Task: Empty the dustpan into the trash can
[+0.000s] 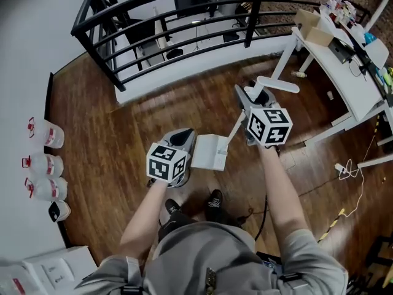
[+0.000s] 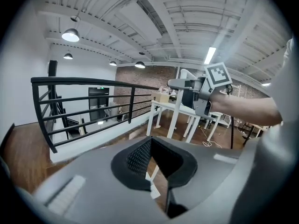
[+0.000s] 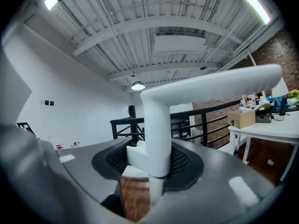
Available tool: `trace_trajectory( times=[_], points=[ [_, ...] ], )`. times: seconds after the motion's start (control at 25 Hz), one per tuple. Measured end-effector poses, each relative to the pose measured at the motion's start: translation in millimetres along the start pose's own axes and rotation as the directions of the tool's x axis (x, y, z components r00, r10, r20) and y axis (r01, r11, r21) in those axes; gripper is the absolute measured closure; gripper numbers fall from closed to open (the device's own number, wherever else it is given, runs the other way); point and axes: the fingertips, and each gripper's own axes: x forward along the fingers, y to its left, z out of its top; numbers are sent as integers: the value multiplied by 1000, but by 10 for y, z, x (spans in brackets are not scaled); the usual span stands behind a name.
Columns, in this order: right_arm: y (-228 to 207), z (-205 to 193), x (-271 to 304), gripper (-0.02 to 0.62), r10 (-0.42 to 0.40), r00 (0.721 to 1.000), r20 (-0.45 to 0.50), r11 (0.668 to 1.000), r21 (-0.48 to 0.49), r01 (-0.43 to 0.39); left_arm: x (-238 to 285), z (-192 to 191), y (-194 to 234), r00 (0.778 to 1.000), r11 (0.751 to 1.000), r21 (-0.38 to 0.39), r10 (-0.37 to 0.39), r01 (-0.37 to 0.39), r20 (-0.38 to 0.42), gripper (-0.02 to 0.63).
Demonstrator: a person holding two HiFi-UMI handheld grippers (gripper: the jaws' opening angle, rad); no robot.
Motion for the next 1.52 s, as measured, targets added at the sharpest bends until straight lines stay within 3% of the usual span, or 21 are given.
trace_trajectory(
  times=[0.32, 0.6, 1.04, 1.52],
  points=[
    [-388, -1076, 8, 408, 24, 997, -76, 1000, 15, -23, 488, -346, -186, 998, 998, -39, -43, 41, -50, 601],
    [-585, -1710, 109, 408, 42, 996, -78, 999, 12, -41, 829, -741, -115, 994, 998, -55, -49, 44, -96, 600],
    [-765, -2296, 25, 411, 0, 992, -124, 1000, 17, 2, 1126, -1002, -150, 990, 995, -85, -64, 54, -125, 600],
    [-1089, -2543, -408, 413, -137, 981, -136, 985, 81, 149, 1209, -1147, -379, 982, 992, -97, -98, 83, -163, 600]
  ],
)
